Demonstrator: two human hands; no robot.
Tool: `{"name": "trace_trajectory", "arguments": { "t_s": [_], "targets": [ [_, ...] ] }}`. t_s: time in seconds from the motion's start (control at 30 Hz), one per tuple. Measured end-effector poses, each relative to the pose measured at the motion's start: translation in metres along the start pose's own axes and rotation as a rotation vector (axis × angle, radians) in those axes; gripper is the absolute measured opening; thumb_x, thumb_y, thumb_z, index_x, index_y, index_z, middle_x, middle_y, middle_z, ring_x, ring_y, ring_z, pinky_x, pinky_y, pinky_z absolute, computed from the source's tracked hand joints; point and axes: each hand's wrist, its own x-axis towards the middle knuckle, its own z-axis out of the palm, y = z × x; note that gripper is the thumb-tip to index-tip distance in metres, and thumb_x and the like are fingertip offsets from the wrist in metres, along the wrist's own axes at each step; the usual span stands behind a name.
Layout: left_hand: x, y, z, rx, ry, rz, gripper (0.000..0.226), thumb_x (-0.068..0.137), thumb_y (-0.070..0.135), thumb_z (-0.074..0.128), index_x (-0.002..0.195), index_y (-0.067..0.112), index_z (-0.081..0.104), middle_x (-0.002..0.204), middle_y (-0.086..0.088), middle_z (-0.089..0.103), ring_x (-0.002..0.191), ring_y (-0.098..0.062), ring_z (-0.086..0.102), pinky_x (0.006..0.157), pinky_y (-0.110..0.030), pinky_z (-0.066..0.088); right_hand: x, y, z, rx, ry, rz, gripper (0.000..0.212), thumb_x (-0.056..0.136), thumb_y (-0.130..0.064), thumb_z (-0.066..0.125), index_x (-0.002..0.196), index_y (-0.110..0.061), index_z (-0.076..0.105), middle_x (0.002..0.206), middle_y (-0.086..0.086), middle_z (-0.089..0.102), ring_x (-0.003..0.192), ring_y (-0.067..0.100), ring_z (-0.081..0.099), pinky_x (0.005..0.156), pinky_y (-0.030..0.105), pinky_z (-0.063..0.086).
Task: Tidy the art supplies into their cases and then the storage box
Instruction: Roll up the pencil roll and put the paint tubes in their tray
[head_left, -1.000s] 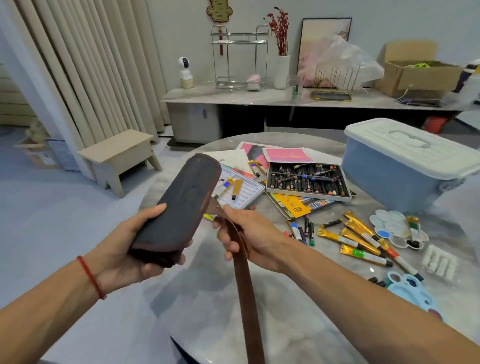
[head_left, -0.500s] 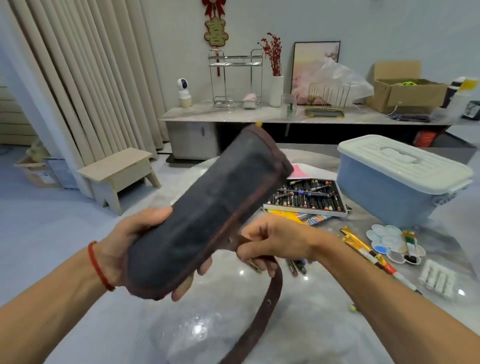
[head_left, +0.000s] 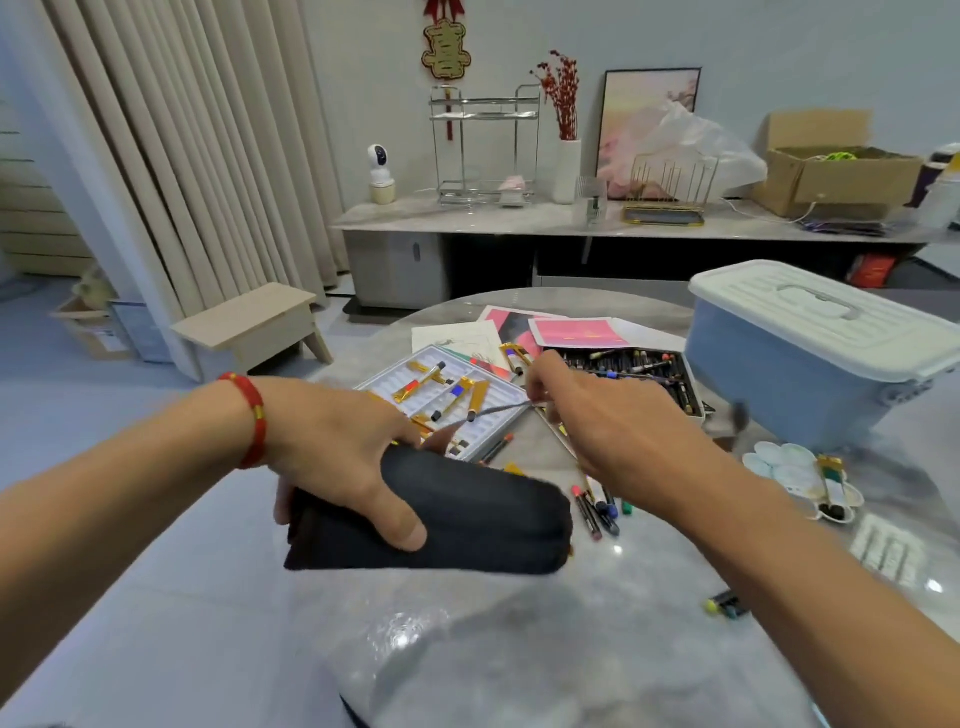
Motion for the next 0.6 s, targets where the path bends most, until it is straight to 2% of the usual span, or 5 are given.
{"name": "trace_trajectory", "arguments": {
  "t_s": [0.17, 0.3, 0.4, 0.5, 0.6],
  "targets": [
    [0.022, -0.021, 0.018, 0.376, 0.477, -0.142, 0.069, 0.070, 0.077, 0.061, 0.130, 0.046, 0.044, 0.089, 0.011, 0.059, 0.061, -0.011, 0.059, 0.065, -0.030, 0.055, 0.006, 0.010, 0.015, 0.510, 0.098, 0.129, 0.023, 0.103, -0.023, 0.045, 0.123, -0.034, 0.044, 0.107, -0.010, 0.060, 0.092, 0.013, 0.057, 0.083, 0.039, 0.048],
    [0.032, -0.035, 0.028, 0.669, 0.725, -0.175, 0.060, 0.079, 0.075, 0.049, 0.128, 0.042, 0.038, 0.103, 0.010, 0.063, 0.076, -0.017, 0.053, 0.057, -0.027, 0.040, 0.010, 0.009, 0.009, 0.592, 0.096, 0.042, 0.031, 0.107, -0.033, 0.038, 0.088, -0.016, 0.056, 0.082, -0.003, 0.055, 0.080, 0.016, 0.051, 0.075, 0.041, 0.042],
    [0.035, -0.047, 0.028, 0.565, 0.736, -0.176, 0.064, 0.075, 0.078, 0.050, 0.129, 0.047, 0.035, 0.104, 0.012, 0.062, 0.079, -0.018, 0.058, 0.060, -0.028, 0.048, 0.010, 0.007, 0.010, 0.398, 0.018, 0.010, 0.015, 0.106, -0.029, 0.043, 0.094, -0.026, 0.052, 0.088, -0.008, 0.054, 0.081, 0.017, 0.051, 0.076, 0.042, 0.045],
    [0.031, -0.051, 0.025, 0.058, 0.589, -0.103, 0.065, 0.070, 0.077, 0.063, 0.126, 0.052, 0.042, 0.100, 0.014, 0.064, 0.064, -0.014, 0.067, 0.061, -0.032, 0.060, 0.008, 0.001, 0.012, 0.250, -0.076, 0.001, 0.009, 0.106, -0.036, 0.042, 0.100, -0.035, 0.035, 0.081, -0.015, 0.045, 0.075, 0.017, 0.051, 0.069, 0.041, 0.044],
    [0.029, -0.046, 0.025, -0.122, 0.515, -0.037, 0.072, 0.074, 0.069, 0.068, 0.137, 0.056, 0.034, 0.104, 0.010, 0.061, 0.058, -0.017, 0.071, 0.047, -0.023, 0.055, 0.008, -0.002, 0.016, -0.111, 0.127, -0.052, 0.012, 0.104, -0.026, 0.052, 0.106, -0.026, 0.040, 0.068, -0.010, 0.050, 0.054, 0.022, 0.044, 0.046, 0.032, 0.027]
  ]
}}
